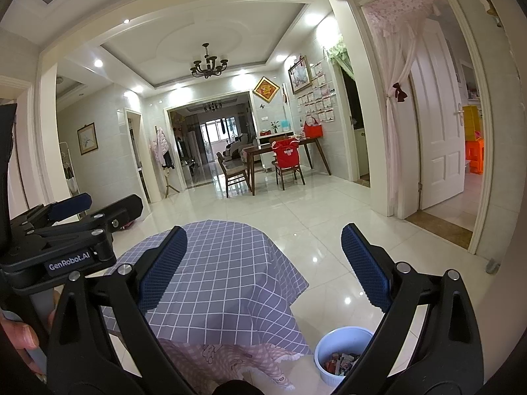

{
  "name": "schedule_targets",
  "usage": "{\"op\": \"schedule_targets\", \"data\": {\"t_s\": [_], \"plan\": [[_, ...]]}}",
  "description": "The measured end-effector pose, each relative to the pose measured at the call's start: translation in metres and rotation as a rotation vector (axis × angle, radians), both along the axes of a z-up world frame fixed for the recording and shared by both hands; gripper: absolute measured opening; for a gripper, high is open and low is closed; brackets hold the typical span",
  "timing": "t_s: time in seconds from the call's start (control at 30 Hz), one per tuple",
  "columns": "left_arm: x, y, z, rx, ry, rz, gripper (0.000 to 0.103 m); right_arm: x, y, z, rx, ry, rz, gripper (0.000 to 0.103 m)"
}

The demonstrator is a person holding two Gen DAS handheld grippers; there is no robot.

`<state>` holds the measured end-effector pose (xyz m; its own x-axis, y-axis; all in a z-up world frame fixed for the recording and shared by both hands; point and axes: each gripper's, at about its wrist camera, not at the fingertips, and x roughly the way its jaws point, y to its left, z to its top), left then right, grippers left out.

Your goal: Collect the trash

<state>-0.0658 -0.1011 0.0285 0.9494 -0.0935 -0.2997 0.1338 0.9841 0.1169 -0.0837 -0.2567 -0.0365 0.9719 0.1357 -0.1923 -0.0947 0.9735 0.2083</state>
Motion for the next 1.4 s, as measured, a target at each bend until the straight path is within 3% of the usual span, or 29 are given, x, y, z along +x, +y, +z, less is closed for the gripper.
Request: {"op": "schedule_targets", "data": {"t_s": [1.4], "plan": [[0.006,0.008,-0.019,-0.006,0.019,0.012,0.093,0.005,0.033,-0.007,-0.007,0.020,0.021,0.093]]}}
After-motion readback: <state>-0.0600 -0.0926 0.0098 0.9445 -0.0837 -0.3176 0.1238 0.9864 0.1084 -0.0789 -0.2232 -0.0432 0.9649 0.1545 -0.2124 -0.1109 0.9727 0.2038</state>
